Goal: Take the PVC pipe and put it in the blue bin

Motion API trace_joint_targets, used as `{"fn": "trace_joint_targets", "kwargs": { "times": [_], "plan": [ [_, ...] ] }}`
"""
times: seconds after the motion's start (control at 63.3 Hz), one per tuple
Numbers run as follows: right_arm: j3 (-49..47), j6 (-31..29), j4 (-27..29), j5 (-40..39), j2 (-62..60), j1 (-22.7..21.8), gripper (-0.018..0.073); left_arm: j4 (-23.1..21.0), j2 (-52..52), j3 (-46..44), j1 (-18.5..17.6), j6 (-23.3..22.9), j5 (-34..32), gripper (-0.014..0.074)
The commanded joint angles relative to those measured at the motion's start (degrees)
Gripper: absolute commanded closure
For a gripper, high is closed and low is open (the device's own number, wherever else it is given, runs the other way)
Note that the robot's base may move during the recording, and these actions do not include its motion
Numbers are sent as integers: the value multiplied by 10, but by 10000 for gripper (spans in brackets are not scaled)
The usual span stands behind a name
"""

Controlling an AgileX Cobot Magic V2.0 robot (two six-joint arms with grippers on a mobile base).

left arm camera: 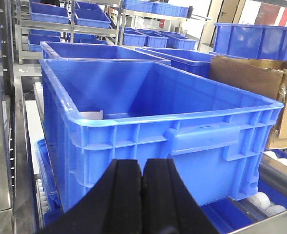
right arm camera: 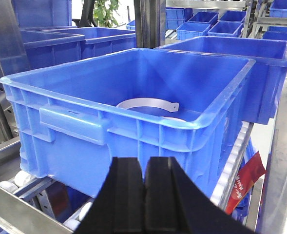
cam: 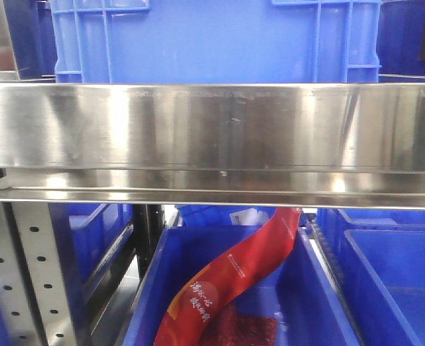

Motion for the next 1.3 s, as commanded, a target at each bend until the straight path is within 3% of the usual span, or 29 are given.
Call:
{"fn": "trace_joint_targets", "kwargs": {
  "times": [0.0,0.3,0.443,0.617,0.806,1.012,1.28],
  "plan": [
    [0,-5,-5,-18,-4,1,728,-3,-2,0,-2,-4,-10,708],
    [37,-5,-5,-32,-20,-13,728,-3,-2,0,-2,-4,-10,708],
    [122,-5,-5,-136,-68,-79,728,-3,-2,0,-2,-4,-10,708],
    [226,-5,-5,-142,-159,-184,728,-3,-2,0,-2,-4,-10,708],
    [337,-5,-5,-142,-272,-252,728,-3,-2,0,-2,-4,-10,708],
    [434,-5,-5,-142,-383,-265,728,-3,-2,0,-2,-4,-10,708],
    [450,-28,-5,-157,-383,-266,728,-3,-2,1,-2,-4,-11,708]
  ]
}}
